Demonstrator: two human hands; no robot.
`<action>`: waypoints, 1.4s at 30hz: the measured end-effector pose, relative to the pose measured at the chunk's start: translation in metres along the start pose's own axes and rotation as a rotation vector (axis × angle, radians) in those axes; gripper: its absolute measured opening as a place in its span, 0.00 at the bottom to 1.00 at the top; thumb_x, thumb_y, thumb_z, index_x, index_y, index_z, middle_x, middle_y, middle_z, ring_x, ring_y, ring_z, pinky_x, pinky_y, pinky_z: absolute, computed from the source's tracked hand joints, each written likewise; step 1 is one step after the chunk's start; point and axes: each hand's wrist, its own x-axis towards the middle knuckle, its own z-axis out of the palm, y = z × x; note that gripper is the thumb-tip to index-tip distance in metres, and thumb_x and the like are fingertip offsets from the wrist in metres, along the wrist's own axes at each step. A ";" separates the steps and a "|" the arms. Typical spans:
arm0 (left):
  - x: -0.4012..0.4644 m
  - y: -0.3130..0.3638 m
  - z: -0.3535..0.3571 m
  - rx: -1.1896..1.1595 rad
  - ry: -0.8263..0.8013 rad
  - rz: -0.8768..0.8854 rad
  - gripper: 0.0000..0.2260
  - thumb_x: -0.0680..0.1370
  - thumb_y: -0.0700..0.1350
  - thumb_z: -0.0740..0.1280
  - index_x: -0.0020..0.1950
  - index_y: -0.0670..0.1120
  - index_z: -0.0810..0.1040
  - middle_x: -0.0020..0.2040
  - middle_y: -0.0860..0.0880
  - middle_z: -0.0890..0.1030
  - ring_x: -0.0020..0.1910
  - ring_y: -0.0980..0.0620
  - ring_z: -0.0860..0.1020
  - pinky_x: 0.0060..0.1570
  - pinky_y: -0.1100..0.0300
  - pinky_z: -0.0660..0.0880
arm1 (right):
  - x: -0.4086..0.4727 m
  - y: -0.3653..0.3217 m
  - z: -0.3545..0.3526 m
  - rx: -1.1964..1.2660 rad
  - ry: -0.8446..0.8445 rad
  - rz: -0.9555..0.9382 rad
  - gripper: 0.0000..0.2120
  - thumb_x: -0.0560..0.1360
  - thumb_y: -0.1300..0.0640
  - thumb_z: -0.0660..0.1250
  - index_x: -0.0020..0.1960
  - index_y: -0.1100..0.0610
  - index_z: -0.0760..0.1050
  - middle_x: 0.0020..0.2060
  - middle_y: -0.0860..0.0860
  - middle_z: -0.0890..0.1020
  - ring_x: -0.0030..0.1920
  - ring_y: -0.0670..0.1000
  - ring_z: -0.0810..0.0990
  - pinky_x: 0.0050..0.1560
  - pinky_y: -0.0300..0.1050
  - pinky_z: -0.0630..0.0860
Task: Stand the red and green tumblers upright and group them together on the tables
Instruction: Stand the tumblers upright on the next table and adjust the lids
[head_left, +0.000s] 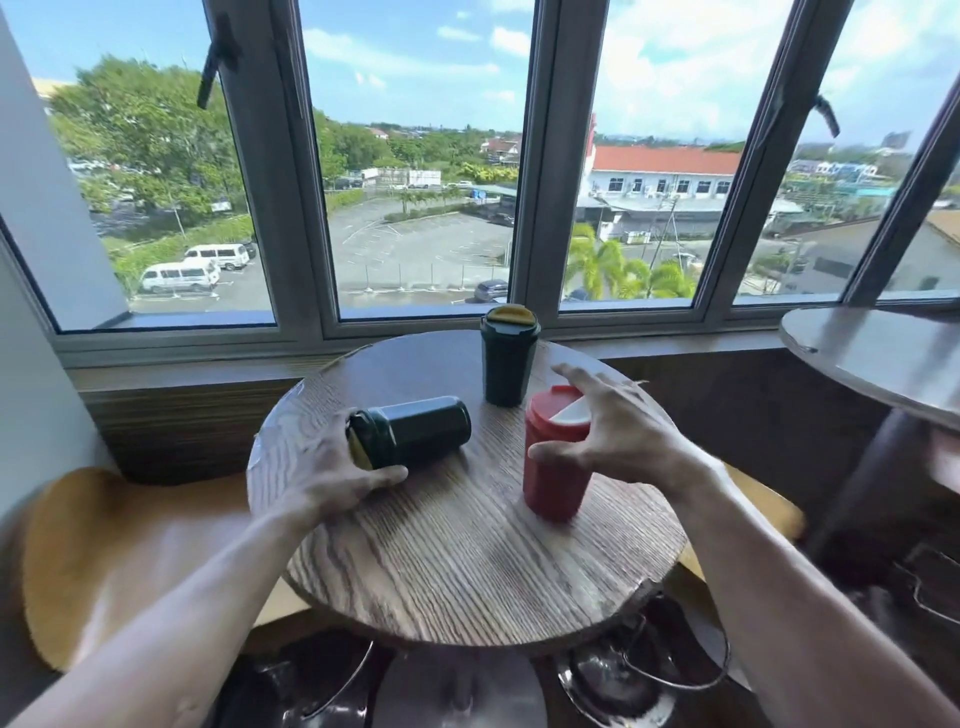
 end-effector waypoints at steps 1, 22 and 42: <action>0.001 -0.001 0.000 -0.006 0.003 -0.003 0.45 0.59 0.61 0.79 0.70 0.54 0.62 0.63 0.48 0.76 0.59 0.48 0.76 0.61 0.52 0.71 | -0.001 0.000 -0.002 0.007 -0.019 0.001 0.49 0.60 0.30 0.73 0.75 0.43 0.57 0.67 0.50 0.72 0.67 0.53 0.67 0.62 0.48 0.65; 0.002 0.094 0.005 0.088 0.100 0.245 0.48 0.59 0.64 0.77 0.71 0.42 0.68 0.65 0.42 0.75 0.61 0.46 0.75 0.57 0.58 0.72 | -0.003 0.016 0.002 0.184 -0.062 0.028 0.44 0.61 0.35 0.75 0.72 0.43 0.62 0.58 0.50 0.78 0.58 0.51 0.76 0.59 0.49 0.73; -0.006 0.101 0.017 0.085 0.150 0.254 0.49 0.56 0.70 0.74 0.68 0.43 0.68 0.61 0.43 0.73 0.55 0.50 0.71 0.50 0.60 0.71 | 0.015 0.001 0.021 0.243 -0.010 0.028 0.49 0.55 0.28 0.72 0.72 0.45 0.64 0.58 0.50 0.80 0.57 0.50 0.79 0.60 0.51 0.75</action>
